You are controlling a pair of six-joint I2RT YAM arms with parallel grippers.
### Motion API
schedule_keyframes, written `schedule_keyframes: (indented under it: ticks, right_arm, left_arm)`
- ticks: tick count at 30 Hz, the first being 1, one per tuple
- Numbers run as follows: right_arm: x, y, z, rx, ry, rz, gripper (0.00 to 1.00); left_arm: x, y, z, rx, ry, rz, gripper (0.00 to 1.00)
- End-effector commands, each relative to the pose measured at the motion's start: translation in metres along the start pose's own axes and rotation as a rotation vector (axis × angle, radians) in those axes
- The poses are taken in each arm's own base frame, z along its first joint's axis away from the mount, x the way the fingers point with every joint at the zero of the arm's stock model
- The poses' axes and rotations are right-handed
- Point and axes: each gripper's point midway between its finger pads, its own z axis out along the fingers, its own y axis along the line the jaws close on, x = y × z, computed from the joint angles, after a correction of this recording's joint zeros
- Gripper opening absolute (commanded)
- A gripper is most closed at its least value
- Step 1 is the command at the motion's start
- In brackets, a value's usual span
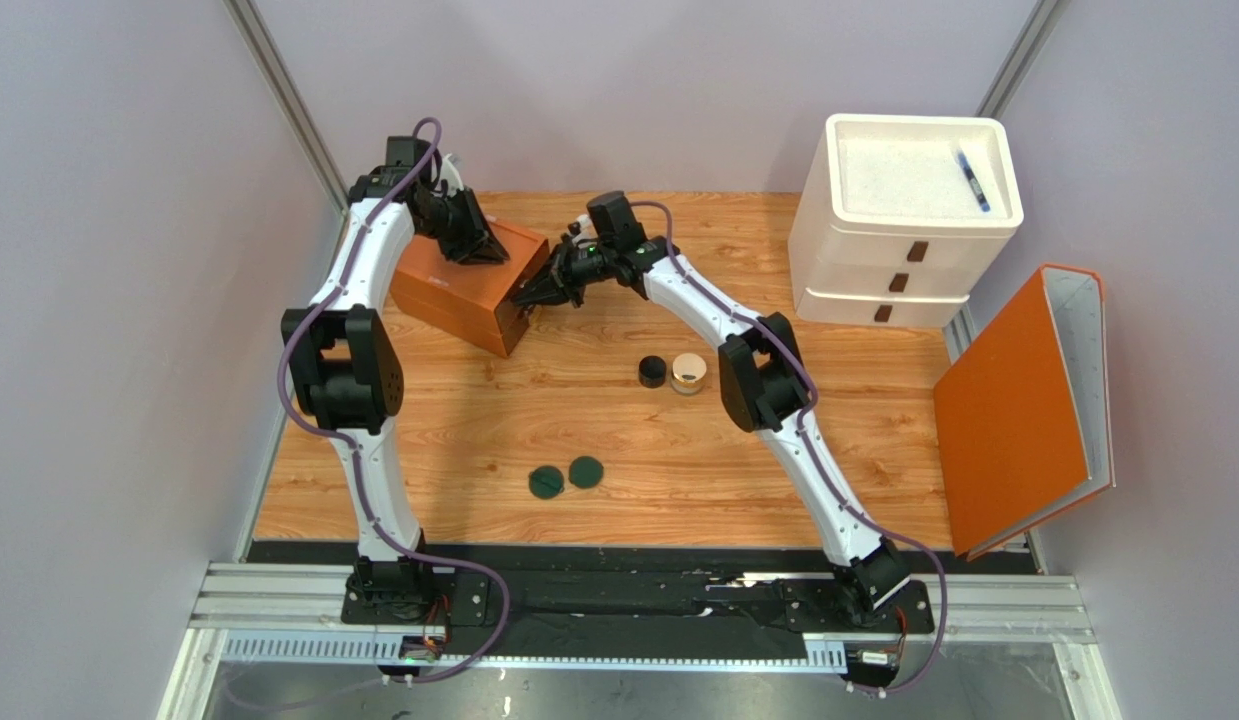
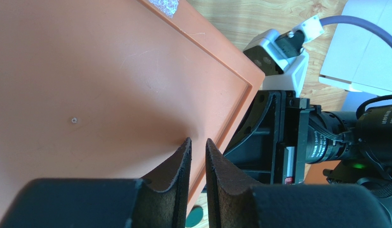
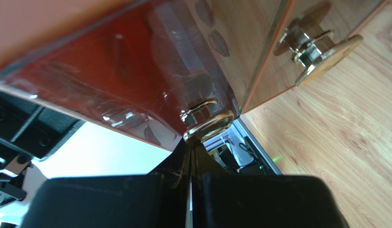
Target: Organize the makeup
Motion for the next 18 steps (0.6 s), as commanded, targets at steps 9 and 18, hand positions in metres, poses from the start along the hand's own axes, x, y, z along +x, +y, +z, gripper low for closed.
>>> schedule_keyframes:
  ticks: [9, 18]
  right_arm:
    - [-0.021, -0.016, -0.049, -0.004, -0.091, -0.038, 0.00]
    - [-0.031, -0.047, -0.040, 0.034, -0.071, 0.046, 0.20]
  left_arm:
    - [0.001, 0.006, -0.001, -0.031, 0.006, 0.004, 0.24]
    - [0.005, 0.010, 0.001, -0.037, 0.017, 0.000, 0.24]
